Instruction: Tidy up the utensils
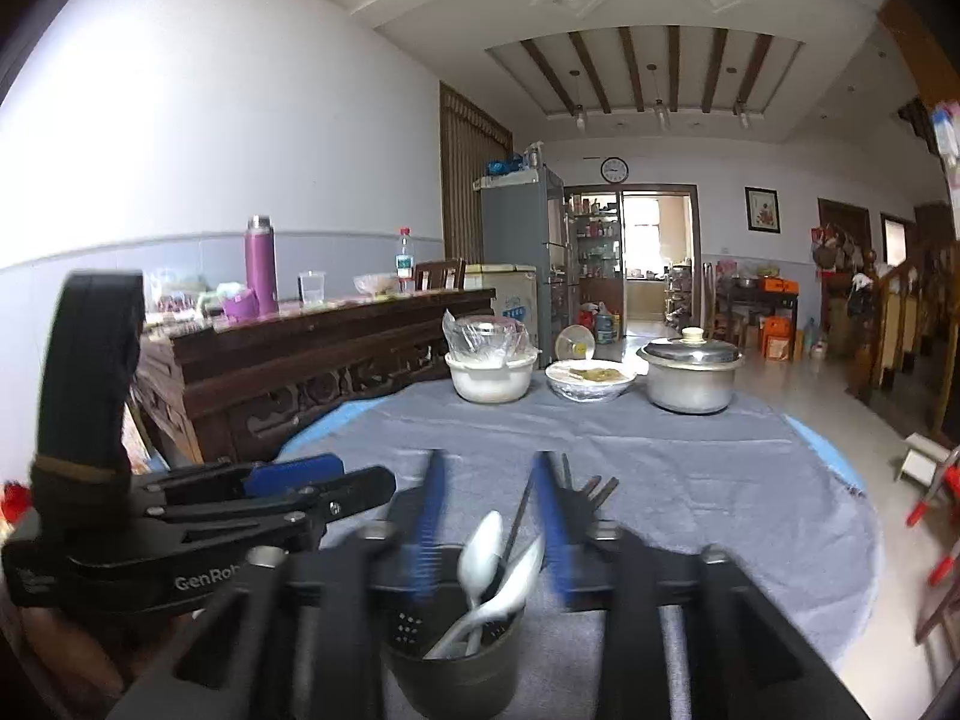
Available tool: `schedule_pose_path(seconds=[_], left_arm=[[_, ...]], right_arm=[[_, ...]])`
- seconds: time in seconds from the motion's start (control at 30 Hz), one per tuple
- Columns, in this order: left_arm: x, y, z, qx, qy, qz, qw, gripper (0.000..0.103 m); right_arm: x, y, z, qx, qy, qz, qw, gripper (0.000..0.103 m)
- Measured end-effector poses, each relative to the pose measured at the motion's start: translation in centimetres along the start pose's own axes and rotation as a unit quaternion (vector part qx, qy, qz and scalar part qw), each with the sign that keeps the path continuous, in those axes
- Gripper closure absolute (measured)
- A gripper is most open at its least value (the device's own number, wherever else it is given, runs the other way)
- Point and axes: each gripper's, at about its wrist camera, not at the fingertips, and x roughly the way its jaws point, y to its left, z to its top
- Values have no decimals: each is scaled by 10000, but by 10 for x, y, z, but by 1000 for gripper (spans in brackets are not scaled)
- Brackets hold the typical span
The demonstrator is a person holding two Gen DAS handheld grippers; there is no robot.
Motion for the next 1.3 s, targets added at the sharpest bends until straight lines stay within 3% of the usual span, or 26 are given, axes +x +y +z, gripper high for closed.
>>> schedule_pose_path(seconds=[0.2,0.43,0.6,0.7,1.3], left_arm=[[1,7,0,-73,51,95,9999,59],[3,10,0,-5,210,386,9990,38],[4,12,3,20,464,664,9967,32],[3,13,4,82,570,852,9947,31],[-11,45,0,17,927,1653,9819,28]], right_arm=[[-2,-11,2,257,-122,-197,9994,52],[4,-35,0,689,130,-453,9965,52],[6,-47,0,972,309,-531,9934,52],[8,-52,-1,1110,444,-579,9911,48],[12,-73,-10,1845,1114,-651,9743,48]])
